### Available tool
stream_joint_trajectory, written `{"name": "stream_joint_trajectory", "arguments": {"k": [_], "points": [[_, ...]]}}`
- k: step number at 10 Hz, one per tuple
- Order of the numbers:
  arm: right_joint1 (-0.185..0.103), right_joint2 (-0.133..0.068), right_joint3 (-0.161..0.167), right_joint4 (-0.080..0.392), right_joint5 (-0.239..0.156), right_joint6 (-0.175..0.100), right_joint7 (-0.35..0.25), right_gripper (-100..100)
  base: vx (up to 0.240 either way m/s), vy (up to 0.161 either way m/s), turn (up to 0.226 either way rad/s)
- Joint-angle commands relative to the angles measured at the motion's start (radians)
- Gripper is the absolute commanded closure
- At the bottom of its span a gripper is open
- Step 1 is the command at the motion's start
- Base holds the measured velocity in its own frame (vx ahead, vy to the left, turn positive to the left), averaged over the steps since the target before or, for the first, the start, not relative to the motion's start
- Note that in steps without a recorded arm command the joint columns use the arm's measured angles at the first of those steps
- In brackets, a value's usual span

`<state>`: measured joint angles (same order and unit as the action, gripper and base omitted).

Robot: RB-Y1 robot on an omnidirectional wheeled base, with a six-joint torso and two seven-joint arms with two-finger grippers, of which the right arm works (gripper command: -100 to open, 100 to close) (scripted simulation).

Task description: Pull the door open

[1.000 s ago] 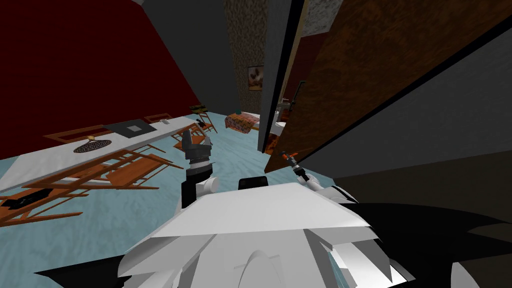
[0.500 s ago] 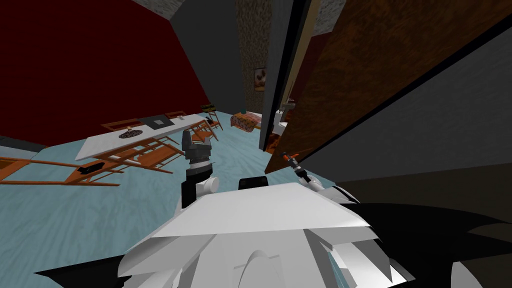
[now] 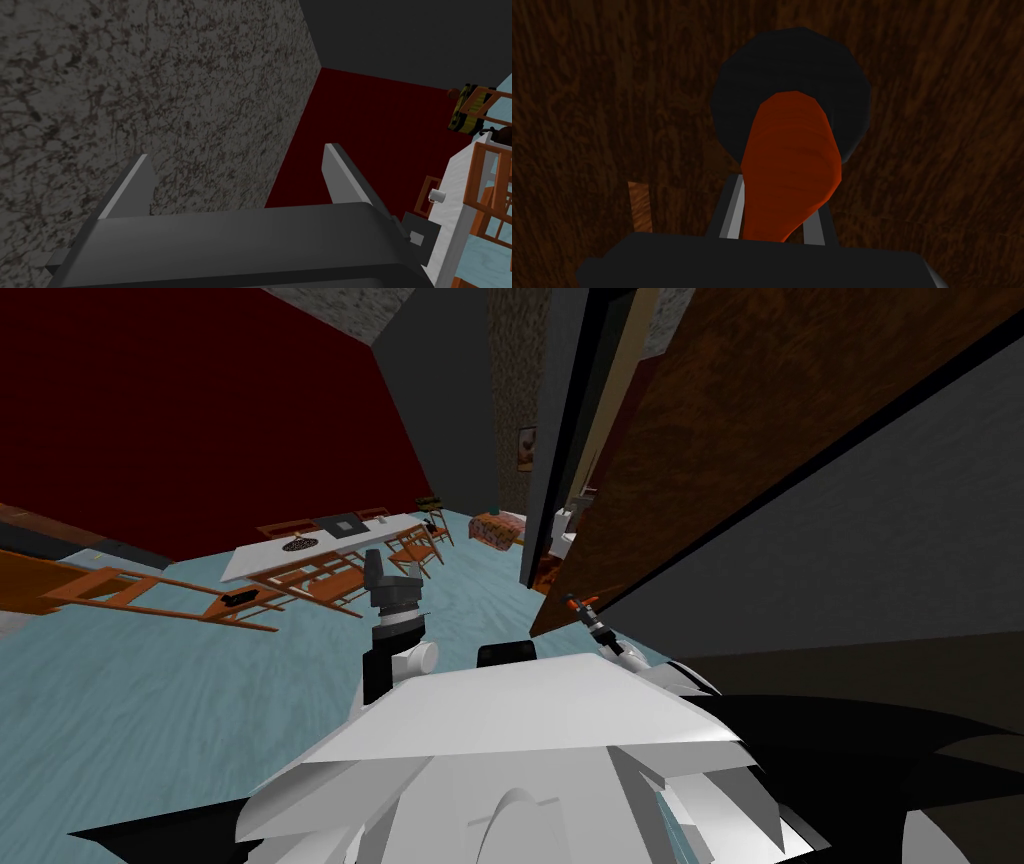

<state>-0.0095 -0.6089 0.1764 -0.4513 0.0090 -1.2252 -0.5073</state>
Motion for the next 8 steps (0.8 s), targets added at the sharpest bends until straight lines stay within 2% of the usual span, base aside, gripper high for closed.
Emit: {"name": "stream_joint_trajectory", "arguments": {"k": [1, 8], "points": [[0.0, -0.001, 0.0, 0.002, 0.0, -0.006, 0.0, 100, -0.207, -0.096, 0.185], [-0.001, -0.008, 0.0, 0.021, 0.001, -0.032, -0.004, 100, -0.198, -0.095, 0.166]]}}
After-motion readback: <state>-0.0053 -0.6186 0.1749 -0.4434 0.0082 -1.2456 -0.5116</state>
